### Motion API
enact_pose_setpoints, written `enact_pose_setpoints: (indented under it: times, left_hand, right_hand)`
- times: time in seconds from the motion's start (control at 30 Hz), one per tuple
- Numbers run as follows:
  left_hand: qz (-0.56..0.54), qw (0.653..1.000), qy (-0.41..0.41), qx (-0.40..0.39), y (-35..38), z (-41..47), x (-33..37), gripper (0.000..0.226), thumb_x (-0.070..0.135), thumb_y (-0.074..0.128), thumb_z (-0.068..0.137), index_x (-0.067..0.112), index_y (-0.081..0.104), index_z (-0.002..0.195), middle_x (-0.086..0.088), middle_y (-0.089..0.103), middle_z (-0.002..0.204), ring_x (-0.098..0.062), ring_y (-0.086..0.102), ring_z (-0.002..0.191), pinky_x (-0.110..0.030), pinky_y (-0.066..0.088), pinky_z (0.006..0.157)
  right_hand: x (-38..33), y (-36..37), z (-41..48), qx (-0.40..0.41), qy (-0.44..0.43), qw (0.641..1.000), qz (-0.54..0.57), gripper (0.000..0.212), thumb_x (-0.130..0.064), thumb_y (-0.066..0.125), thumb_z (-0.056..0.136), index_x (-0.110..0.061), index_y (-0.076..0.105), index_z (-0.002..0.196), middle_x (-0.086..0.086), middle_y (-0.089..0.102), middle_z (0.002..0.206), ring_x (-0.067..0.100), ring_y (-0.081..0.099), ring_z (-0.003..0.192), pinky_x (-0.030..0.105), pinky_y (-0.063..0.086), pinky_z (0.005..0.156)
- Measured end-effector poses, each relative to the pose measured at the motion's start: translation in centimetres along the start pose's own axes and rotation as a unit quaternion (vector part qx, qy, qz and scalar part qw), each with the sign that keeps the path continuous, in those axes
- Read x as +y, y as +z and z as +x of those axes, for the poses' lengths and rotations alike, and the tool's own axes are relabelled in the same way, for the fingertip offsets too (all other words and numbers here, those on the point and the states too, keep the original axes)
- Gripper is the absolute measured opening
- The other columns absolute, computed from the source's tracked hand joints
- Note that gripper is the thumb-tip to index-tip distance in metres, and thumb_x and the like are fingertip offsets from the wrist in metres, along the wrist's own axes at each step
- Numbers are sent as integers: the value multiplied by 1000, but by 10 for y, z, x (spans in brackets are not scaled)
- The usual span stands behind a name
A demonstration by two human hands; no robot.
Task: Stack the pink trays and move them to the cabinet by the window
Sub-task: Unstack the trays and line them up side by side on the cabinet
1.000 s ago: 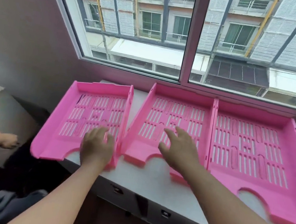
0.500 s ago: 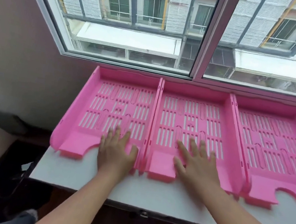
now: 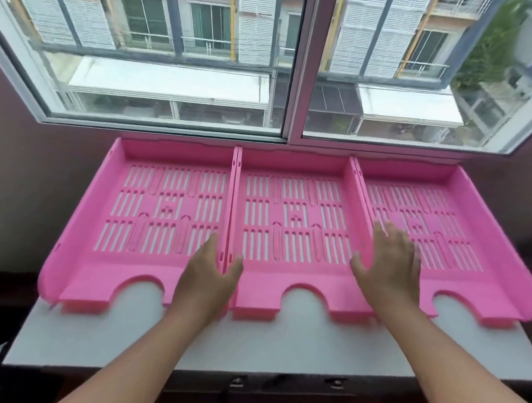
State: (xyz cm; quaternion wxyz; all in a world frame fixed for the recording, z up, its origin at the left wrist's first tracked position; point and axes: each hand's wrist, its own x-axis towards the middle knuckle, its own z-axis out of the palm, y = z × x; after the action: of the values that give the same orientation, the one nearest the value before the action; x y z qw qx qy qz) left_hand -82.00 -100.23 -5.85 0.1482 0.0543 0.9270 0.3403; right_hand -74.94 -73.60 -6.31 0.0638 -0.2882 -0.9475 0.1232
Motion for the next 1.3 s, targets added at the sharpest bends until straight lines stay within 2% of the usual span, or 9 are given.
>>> enact_pose_setpoints:
  times: [0.13, 0.27, 0.4, 0.53, 0.67, 0.8, 0.97, 1.1, 1.3]
  left_hand:
    - [-48, 998, -12, -34, 0, 13, -9, 62, 26, 43, 104, 15, 16, 159, -8, 29, 162, 13, 42, 73, -12, 44, 76]
    - [-94, 993, -13, -71, -11, 31, -15, 62, 24, 41, 105, 15, 14, 159, -7, 22, 165, -20, 38, 143, -37, 29, 114]
    - [-105, 991, -2, -84, -12, 39, -15, 61, 23, 38, 106, 16, 9, 160, -6, 17, 166, -27, 17, 152, -42, 18, 119]
    - [-106, 985, 5, -134, 4, 36, 12, 62, 23, 36, 107, 19, 6, 160, -8, 18, 166, -26, 35, 145, -41, 30, 115]
    - [-84, 992, 41, -89, 18, 38, 43, 62, 24, 40, 106, 17, 11, 160, 1, 54, 137, 4, 42, 69, -12, 39, 60]
    - [-62, 996, 57, -19, 29, 33, 48, 61, 21, 39, 106, 17, 11, 160, -13, 31, 161, -32, 37, 144, -43, 38, 110]
    - [-49, 997, 58, 4, 41, 22, 51, 60, 14, 32, 107, 21, 7, 160, -10, 29, 162, -30, 38, 143, -27, 38, 97]
    - [-46, 997, 58, -8, 42, 14, 70, 61, 10, 34, 106, 18, 7, 160, -11, 24, 164, -30, 31, 147, -27, 34, 102]
    - [121, 981, 145, 50, 54, -23, 59, 63, 24, 50, 99, 11, 26, 155, -11, 26, 163, -29, 20, 151, -42, 21, 121]
  right_hand:
    - [-5, 9, -10, -119, 97, 974, 168, 72, -17, 50, 100, -14, 12, 161, 16, 34, 160, 33, 58, 122, 40, 52, 94]
    - [-16, 20, -15, -125, 160, 949, 241, 67, -7, 38, 102, -18, 9, 161, 19, 61, 115, 22, 50, 62, 34, 40, 57]
    - [-19, 17, -19, -118, 181, 939, 267, 67, -4, 34, 102, -18, 7, 161, 17, 59, 112, 13, 40, 55, 26, 31, 48]
    - [10, 0, -31, -104, 194, 940, 259, 68, -3, 32, 102, -18, 1, 161, 13, 25, 164, 27, 58, 102, 34, 49, 73]
    - [21, -17, -37, -49, 229, 935, 266, 67, -5, 34, 103, -16, 4, 161, 13, 21, 166, 37, 54, 127, 32, 47, 83]
    - [13, -17, -52, -11, 220, 931, 292, 66, -14, 38, 106, -16, 3, 162, 8, 18, 168, 32, 47, 138, 32, 47, 93]
    - [27, -17, -59, -20, 208, 936, 284, 62, -12, 32, 107, -18, 3, 162, 10, 28, 165, 19, 67, 81, 21, 45, 48]
    - [44, -34, -48, -54, 184, 943, 272, 63, -11, 30, 108, -16, -3, 162, 7, 17, 168, 33, 52, 131, 40, 49, 97]
    - [66, -39, -54, -99, 75, 978, 170, 70, -25, 42, 105, -15, 1, 162, 2, 2, 170, 24, 20, 154, 40, 35, 116]
